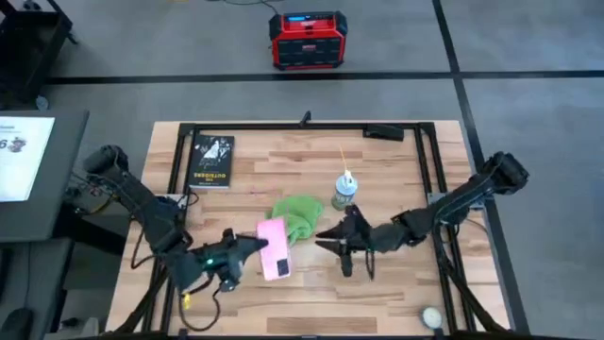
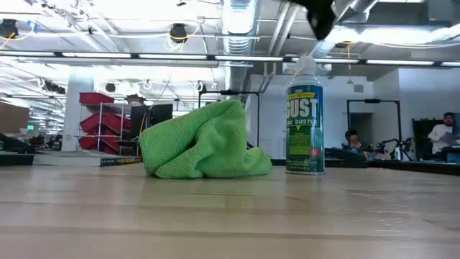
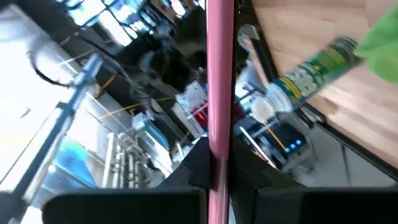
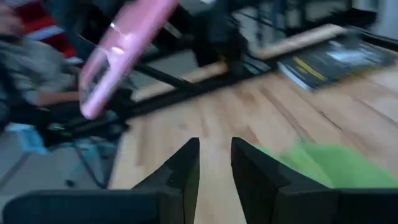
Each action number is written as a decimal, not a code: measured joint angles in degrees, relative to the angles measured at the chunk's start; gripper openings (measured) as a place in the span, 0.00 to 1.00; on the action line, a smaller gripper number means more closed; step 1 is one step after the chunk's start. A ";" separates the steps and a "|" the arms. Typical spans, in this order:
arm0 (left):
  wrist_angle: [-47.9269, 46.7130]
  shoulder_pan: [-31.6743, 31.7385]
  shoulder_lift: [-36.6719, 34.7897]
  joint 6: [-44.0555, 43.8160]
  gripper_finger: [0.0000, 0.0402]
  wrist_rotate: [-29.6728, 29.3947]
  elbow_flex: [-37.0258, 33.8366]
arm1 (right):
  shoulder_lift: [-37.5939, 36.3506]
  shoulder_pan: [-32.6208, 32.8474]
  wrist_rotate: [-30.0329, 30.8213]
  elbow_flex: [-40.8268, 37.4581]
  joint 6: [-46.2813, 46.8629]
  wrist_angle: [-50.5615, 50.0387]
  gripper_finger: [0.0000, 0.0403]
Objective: Apply microfiber cloth
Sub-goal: Spray the pink cellphone using the spray bottle
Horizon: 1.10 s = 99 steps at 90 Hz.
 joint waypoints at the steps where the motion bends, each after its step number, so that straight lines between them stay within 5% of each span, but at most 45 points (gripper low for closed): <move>1: -0.01 -0.05 0.00 0.24 0.01 0.01 0.00 | 0.00 -0.17 -0.64 0.00 -0.23 0.75 0.20; 32: 6.29 1.98 0.48 15.71 0.01 0.31 0.00 | 0.00 -6.28 -10.67 0.09 2.10 9.72 0.20; 59: 11.07 5.66 0.46 17.08 0.01 5.56 0.00 | 0.00 -11.62 -21.37 0.09 7.44 9.56 0.21; 99: 7.83 10.32 0.46 15.71 0.01 9.40 0.00 | 0.00 -13.97 -24.71 0.09 6.58 11.35 0.46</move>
